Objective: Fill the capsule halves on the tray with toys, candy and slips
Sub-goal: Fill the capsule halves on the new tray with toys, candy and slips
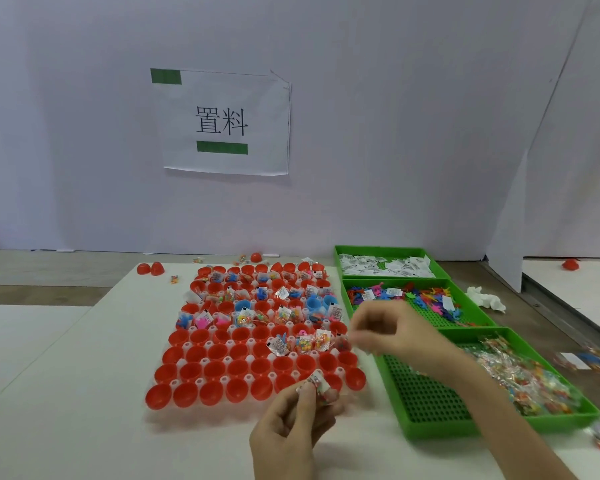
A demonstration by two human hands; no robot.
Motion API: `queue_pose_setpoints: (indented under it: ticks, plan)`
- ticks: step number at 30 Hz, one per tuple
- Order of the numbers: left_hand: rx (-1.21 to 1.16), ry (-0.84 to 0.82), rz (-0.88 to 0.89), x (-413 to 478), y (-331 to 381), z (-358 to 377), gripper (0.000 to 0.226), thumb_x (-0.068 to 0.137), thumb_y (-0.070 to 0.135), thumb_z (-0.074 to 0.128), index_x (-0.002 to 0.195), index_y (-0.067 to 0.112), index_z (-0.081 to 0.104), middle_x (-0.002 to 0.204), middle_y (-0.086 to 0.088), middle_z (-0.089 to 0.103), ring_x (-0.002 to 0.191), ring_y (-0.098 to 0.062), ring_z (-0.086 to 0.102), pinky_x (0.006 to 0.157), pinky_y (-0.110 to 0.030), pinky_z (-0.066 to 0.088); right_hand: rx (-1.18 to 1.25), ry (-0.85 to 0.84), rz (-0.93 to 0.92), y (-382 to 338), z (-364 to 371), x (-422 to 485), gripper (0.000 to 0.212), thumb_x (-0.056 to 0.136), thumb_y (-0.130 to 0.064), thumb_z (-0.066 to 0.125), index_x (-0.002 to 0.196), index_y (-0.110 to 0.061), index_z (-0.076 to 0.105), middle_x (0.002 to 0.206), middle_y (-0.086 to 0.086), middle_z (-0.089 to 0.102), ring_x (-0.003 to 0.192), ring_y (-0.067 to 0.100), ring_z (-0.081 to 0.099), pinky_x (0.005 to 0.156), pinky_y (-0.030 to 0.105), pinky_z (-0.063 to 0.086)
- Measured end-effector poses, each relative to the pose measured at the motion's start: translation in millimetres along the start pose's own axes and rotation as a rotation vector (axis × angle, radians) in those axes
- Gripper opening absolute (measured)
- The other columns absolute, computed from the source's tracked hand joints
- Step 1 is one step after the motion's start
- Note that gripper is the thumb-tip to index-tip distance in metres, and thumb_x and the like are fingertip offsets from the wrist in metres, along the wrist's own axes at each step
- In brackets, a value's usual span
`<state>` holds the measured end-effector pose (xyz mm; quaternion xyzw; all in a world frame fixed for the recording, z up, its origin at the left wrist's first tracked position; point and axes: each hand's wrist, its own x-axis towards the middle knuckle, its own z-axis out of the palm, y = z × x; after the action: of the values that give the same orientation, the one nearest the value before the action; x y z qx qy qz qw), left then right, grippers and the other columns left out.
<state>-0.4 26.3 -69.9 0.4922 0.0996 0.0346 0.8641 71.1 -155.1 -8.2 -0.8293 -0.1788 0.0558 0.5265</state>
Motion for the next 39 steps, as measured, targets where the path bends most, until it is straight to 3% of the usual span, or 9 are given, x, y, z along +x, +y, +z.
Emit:
queue_pose_setpoints:
  ticks: [4,7,10,14,20,24,31,35,39]
  plan:
    - [0.007,-0.008,0.035,0,-4,1,0.018,0.093,0.006,0.055,0.084,-0.002,0.068,0.066,-0.022,0.071,0.05,-0.025,0.067,0.048,-0.025,0.056,-0.26,0.629,0.092,31,-37,7,0.012,0.089,-0.012,0.072,0.087,-0.023,0.072,0.086,-0.007,0.072,0.081,0.009,0.066,0.067,0.016,0.046]
    - [-0.012,0.014,0.049,0,-5,1,0.024,0.093,0.011,0.054,0.079,0.001,0.07,0.062,-0.023,0.068,0.046,-0.023,0.064,0.048,-0.025,0.056,-0.438,0.854,0.241,63,-64,3,0.015,0.091,-0.012,0.07,0.104,-0.017,0.072,0.108,0.003,0.071,0.091,0.016,0.064,0.072,0.026,0.046]
    - [-0.022,0.024,0.048,-1,-4,2,0.026,0.094,0.012,0.053,0.077,0.0,0.07,0.058,-0.022,0.066,0.044,-0.022,0.062,0.046,-0.025,0.055,-0.557,0.779,0.386,79,-77,-1,0.023,0.094,-0.024,0.066,0.117,-0.024,0.07,0.129,0.005,0.065,0.094,0.022,0.063,0.07,0.028,0.045]
    - [0.003,-0.004,0.037,-1,-5,3,0.027,0.095,0.01,0.052,0.076,0.0,0.068,0.056,-0.022,0.065,0.042,-0.022,0.06,0.045,-0.025,0.054,-0.853,0.475,0.691,86,-75,6,0.035,0.102,-0.042,0.046,0.133,-0.036,0.06,0.143,-0.001,0.056,0.128,0.026,0.052,0.108,0.042,0.032]
    - [0.039,-0.039,0.03,-1,-4,1,0.027,0.095,0.01,0.053,0.077,-0.003,0.068,0.057,-0.021,0.065,0.044,-0.02,0.06,0.046,-0.024,0.054,-0.785,0.582,0.606,89,-75,4,0.035,0.101,-0.016,0.046,0.075,-0.014,0.069,0.068,0.008,0.062,0.067,0.028,0.059,0.073,0.033,0.038]
    - [0.057,-0.036,0.041,-1,-5,0,0.028,0.095,0.013,0.053,0.076,-0.001,0.069,0.059,-0.02,0.066,0.047,-0.02,0.06,0.049,-0.025,0.055,-0.625,0.792,0.476,85,-75,0,0.023,0.094,-0.004,0.058,0.102,-0.01,0.079,0.107,0.015,0.075,0.046,0.015,0.049,0.048,0.023,0.036]
    - [0.044,-0.022,0.026,-2,-6,1,0.027,0.093,0.016,0.054,0.077,0.002,0.07,0.06,-0.019,0.067,0.047,-0.019,0.061,0.048,-0.024,0.054,-0.43,0.879,0.378,81,-73,-3,0.012,0.085,-0.006,0.075,0.084,-0.016,0.08,0.093,0.006,0.076,0.071,0.016,0.064,0.058,0.025,0.045]
    - [0.04,-0.017,0.017,-2,-5,1,0.026,0.093,0.016,0.054,0.077,0.003,0.07,0.06,-0.019,0.067,0.047,-0.018,0.061,0.047,-0.023,0.054,0.015,0.889,0.245,71,-72,-2,0.011,0.086,-0.008,0.075,0.081,-0.017,0.077,0.08,0.005,0.077,0.081,0.02,0.074,0.084,0.036,0.056]
    - [0.041,-0.017,0.035,-3,-6,1,0.027,0.093,0.016,0.054,0.076,0.002,0.07,0.06,-0.019,0.067,0.047,-0.018,0.06,0.048,-0.023,0.053,0.37,0.787,0.125,57,-61,2,0.023,0.065,-0.024,0.085,0.078,-0.007,0.077,0.074,0.008,0.075,0.066,0.017,0.07,0.068,0.023,0.057]
